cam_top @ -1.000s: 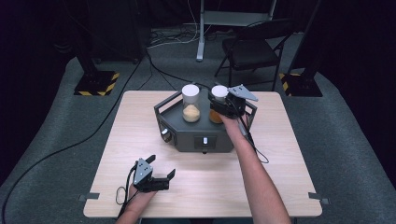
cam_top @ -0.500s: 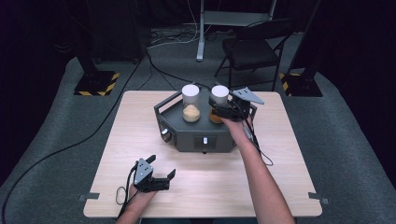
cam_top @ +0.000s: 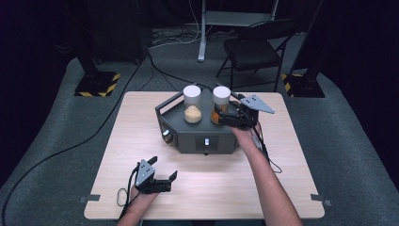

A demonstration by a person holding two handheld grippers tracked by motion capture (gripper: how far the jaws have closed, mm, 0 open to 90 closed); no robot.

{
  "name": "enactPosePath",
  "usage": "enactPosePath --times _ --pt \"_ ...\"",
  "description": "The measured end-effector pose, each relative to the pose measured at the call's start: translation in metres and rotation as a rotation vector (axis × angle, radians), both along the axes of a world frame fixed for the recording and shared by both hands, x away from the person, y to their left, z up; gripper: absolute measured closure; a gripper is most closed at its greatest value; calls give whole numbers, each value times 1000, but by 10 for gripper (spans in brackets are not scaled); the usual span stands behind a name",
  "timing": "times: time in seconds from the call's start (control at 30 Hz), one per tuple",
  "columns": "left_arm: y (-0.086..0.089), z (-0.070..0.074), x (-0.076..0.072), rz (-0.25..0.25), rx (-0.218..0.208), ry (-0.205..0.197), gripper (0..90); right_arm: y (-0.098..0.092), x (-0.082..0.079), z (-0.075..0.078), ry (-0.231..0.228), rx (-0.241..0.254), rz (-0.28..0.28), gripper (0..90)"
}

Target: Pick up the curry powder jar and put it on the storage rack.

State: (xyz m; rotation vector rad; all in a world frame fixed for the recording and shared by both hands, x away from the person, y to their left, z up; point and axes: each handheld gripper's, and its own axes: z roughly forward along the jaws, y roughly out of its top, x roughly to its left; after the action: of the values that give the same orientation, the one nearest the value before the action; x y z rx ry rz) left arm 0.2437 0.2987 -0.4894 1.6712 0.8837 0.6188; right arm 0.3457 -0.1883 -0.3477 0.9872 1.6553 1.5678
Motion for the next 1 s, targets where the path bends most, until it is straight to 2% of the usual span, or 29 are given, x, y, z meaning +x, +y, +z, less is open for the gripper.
enactPosePath --times 0.13,0.57,1.0 --pt "1 -1 0 3 -11 4 12 -4 -7 0 -7 4 -3 0" --pt "0 0 0 6 -7 3 12 -18 -26 -5 -23 10 5 0" --pt "0 0 0 5 -4 5 13 -37 -47 -20 -5 0 -4 0"
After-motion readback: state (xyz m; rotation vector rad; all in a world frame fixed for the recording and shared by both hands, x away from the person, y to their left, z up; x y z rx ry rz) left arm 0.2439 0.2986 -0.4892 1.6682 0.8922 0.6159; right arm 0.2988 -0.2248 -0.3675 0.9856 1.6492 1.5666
